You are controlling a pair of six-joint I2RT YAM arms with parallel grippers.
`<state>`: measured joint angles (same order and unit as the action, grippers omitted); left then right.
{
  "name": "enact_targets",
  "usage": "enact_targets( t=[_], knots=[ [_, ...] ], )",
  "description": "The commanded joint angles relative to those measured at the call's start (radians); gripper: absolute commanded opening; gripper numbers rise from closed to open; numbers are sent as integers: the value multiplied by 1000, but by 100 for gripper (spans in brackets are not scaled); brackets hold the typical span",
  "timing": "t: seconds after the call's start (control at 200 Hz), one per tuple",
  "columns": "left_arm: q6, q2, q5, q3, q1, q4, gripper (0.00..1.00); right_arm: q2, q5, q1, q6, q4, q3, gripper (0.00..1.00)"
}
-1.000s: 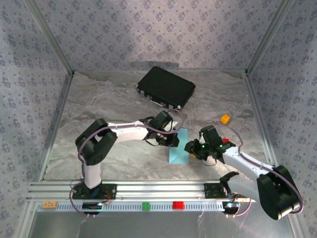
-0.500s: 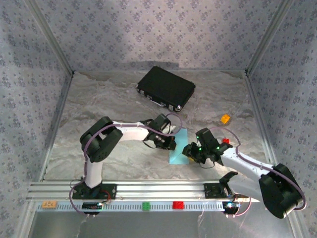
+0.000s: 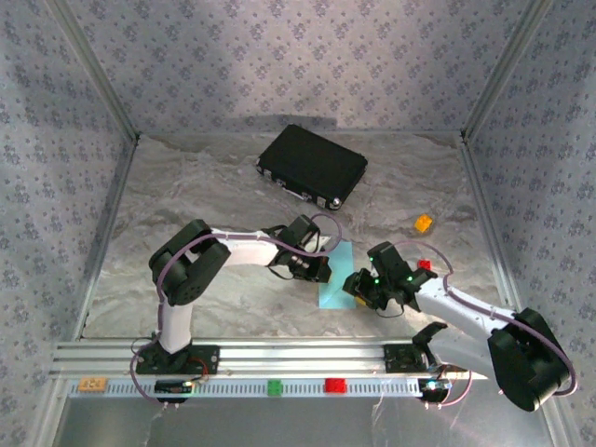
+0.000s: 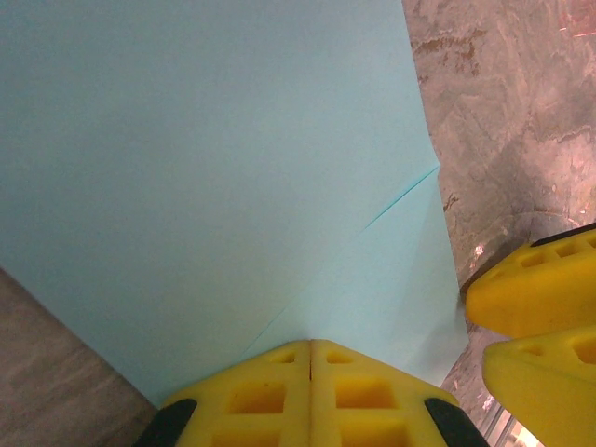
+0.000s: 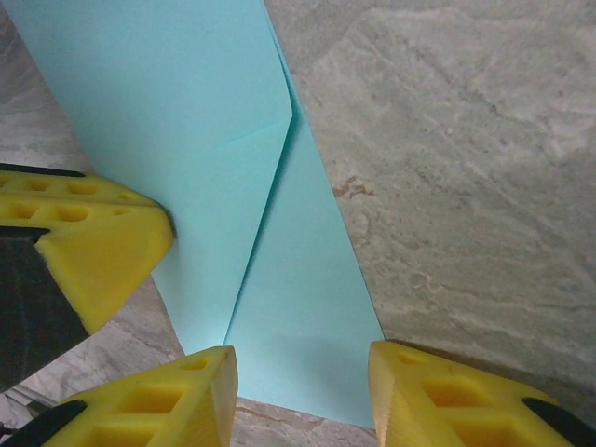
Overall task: Fold a paper plane with a square sheet of paper (pick it up from the middle)
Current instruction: Turn over the paper at the center of the table.
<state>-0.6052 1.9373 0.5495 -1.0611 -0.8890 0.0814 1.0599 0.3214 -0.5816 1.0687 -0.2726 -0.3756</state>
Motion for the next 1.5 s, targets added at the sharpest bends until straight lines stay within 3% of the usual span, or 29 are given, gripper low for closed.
enact_targets(
  t=[0.0,0.395,0.75,1.144,1.494],
  knots=[
    [-9,9,-35,31,-4,67,0,-11,8,-6,23,-19,3,43],
    [-11,12,-29,30,-5,64,0,31,24,-6,29,23,9,43],
    [-13,9,-30,29,-5,66,0,97,25,0,23,169,7,47],
    [-16,4,-28,27,-5,63,0,103,115,128,-40,300,9,51],
    [-24,-8,-27,28,-5,60,0,157,182,204,-71,350,15,46]
  ],
)
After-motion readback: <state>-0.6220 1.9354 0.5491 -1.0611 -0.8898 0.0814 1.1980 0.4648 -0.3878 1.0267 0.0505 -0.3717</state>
